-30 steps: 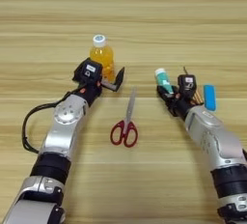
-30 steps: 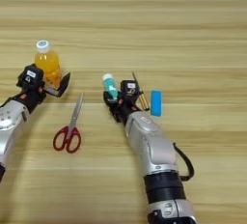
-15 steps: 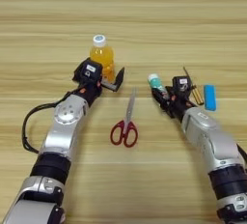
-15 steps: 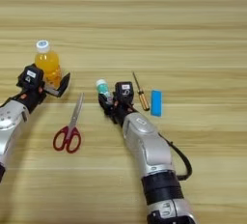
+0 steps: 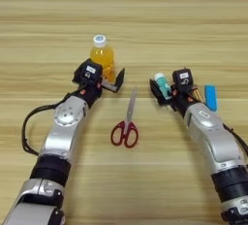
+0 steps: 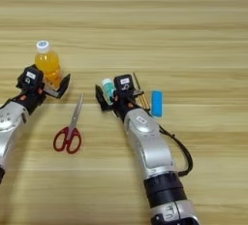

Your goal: Move the objects on the table

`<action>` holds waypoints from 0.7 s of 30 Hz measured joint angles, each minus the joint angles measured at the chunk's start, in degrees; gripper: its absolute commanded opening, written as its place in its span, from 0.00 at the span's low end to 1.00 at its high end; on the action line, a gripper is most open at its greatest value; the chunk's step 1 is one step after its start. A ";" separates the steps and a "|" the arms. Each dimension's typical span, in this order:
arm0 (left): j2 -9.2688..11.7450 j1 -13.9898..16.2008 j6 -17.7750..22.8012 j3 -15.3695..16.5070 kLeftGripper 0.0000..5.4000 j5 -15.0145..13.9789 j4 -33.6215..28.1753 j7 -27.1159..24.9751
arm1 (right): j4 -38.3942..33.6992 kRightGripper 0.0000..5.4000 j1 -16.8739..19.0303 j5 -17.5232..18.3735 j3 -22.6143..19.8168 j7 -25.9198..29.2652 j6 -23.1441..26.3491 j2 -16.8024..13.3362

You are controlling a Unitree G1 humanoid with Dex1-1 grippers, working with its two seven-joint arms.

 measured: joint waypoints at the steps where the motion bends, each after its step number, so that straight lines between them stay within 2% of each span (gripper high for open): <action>1: 0.01 0.38 0.12 0.00 1.00 0.00 -0.52 -0.01 | 0.00 0.94 0.00 -0.03 -0.04 -0.01 -0.02 0.00; 4: 0.09 2.22 0.97 -0.06 1.00 -0.02 -2.92 -0.10 | 0.00 0.99 0.00 -0.09 -0.15 -0.04 -0.20 0.00; 8: 0.41 5.14 2.20 -0.58 1.00 -0.06 -7.41 -1.09 | 0.09 0.99 -0.01 -0.12 -0.46 -0.13 -0.84 0.03; 15: 3.16 10.49 4.94 -0.13 1.00 -0.20 -14.03 -2.69 | 1.46 0.99 -0.42 -0.14 -1.02 -1.11 -1.10 0.15; 21: 5.36 11.40 6.22 2.14 1.00 -0.19 -14.28 -2.40 | 2.48 0.99 -1.10 -0.18 -1.09 -1.20 -2.18 0.22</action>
